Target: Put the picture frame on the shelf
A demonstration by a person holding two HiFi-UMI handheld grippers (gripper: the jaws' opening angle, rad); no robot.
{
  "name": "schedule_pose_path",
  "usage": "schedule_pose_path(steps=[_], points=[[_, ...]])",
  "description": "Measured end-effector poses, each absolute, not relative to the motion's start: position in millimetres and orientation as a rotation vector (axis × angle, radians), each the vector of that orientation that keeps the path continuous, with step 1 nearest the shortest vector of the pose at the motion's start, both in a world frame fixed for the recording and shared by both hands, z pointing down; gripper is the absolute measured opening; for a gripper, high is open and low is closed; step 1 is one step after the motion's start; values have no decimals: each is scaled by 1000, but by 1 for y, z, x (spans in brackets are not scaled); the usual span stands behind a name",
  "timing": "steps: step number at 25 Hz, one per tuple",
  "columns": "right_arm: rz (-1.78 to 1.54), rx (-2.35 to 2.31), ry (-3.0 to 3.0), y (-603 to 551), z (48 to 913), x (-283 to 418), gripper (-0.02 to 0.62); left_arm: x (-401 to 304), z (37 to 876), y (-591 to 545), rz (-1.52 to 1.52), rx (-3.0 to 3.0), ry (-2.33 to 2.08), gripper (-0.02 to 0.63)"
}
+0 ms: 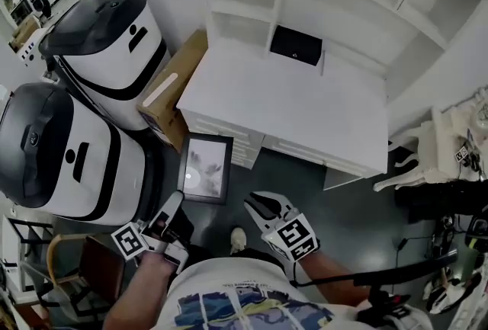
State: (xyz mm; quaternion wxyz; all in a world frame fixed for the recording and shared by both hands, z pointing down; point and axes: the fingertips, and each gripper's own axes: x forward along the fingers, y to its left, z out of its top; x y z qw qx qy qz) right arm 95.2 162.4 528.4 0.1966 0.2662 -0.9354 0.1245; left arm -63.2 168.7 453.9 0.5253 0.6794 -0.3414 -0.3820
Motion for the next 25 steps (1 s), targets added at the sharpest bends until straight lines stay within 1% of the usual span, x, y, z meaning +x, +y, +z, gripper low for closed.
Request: schedule_pose_path(steps=[4,11,18,25], points=[[397,806,-2586,137,539,93,84,-68,456,124,-888,1629,-779,71],[413,951,-2503,81,547,75,83,-102,461,33,-865,1658,-700,71],[437,1128,-2434,7,527,21,57,-150,450,-70,-810,1682,-615,71],[483,1195,-2388,-21,520,-24,37,-174,446,-151,-767,1712,-560,71]])
